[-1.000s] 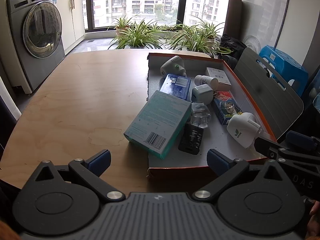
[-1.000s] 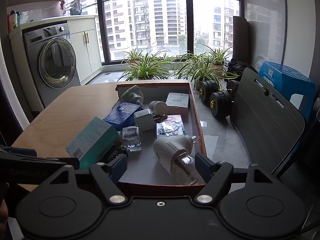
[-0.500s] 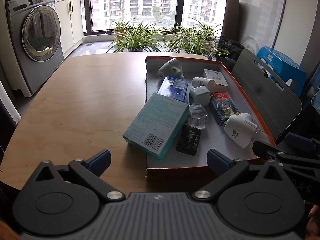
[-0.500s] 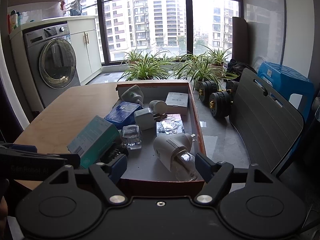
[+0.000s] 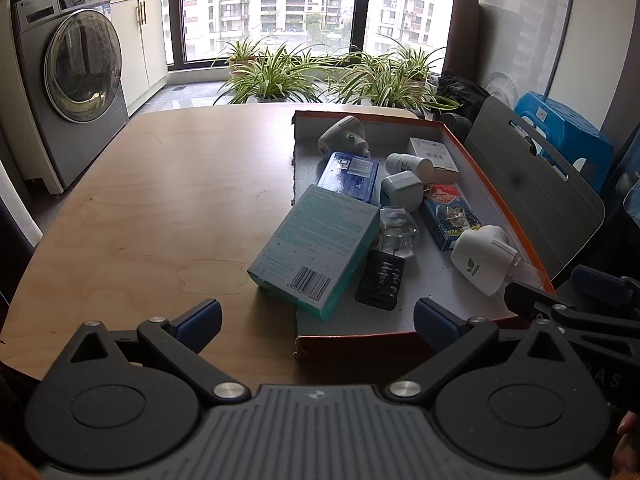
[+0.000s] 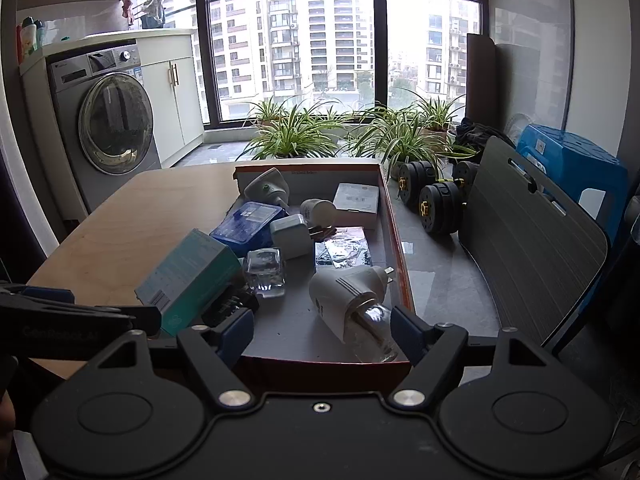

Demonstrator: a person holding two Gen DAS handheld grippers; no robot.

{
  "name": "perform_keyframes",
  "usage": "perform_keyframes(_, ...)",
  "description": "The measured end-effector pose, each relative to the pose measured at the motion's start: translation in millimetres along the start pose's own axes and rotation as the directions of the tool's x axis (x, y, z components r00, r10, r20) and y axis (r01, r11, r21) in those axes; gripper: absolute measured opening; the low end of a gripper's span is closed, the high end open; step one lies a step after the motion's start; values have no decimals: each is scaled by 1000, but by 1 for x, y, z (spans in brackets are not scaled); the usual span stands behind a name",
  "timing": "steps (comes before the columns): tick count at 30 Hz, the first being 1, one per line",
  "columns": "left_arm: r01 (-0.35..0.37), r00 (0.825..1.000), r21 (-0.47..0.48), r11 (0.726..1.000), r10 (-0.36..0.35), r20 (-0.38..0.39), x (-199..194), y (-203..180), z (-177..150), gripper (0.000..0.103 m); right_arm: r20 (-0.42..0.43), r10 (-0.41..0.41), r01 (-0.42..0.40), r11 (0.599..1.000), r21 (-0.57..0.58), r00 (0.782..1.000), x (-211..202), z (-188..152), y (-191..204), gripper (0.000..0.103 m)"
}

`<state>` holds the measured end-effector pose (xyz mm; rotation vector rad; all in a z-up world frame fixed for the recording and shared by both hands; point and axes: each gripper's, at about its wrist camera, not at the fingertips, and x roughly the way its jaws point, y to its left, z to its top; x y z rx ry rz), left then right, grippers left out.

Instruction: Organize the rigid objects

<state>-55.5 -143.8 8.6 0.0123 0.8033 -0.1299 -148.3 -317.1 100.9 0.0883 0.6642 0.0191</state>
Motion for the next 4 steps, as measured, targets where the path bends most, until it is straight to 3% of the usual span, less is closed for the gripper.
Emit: perform_keyframes(4,-5,1000,1,1000,5,5,0,0,-2,103,0,0,0,1000,-1,1000,0,0,0,89)
